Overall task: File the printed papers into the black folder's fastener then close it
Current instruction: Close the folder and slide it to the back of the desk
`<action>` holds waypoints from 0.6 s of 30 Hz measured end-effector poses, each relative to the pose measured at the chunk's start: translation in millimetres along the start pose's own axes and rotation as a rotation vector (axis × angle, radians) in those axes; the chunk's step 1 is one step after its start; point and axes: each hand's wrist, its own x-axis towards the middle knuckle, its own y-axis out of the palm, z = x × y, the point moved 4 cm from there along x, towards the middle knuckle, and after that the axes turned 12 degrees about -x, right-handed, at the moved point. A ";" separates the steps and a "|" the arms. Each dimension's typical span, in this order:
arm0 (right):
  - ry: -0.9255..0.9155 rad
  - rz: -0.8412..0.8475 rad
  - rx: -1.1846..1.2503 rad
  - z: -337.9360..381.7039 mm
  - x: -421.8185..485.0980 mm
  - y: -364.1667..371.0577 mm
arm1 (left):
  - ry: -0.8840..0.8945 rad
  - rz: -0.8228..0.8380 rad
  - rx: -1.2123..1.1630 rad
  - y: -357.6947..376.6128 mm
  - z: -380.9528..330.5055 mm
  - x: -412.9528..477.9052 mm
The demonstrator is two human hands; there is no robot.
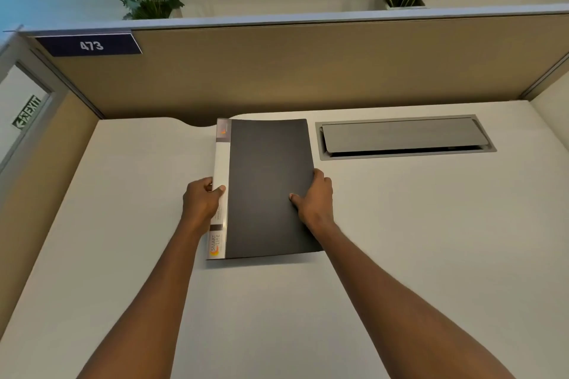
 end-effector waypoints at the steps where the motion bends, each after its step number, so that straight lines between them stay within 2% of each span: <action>1: 0.006 0.001 -0.007 3.9 9.2 1.4 | -0.003 0.007 0.017 3.0 -4.5 10.5; 12: 0.105 0.069 -0.236 15.1 77.2 22.5 | -0.001 -0.032 0.278 31.3 -16.2 67.7; 14: 0.112 0.061 -0.328 12.2 76.7 27.4 | 0.032 -0.071 0.340 34.8 -14.9 66.9; 18: 0.038 -0.007 -0.660 14.4 73.3 30.3 | 0.047 -0.149 0.478 36.9 -17.7 59.4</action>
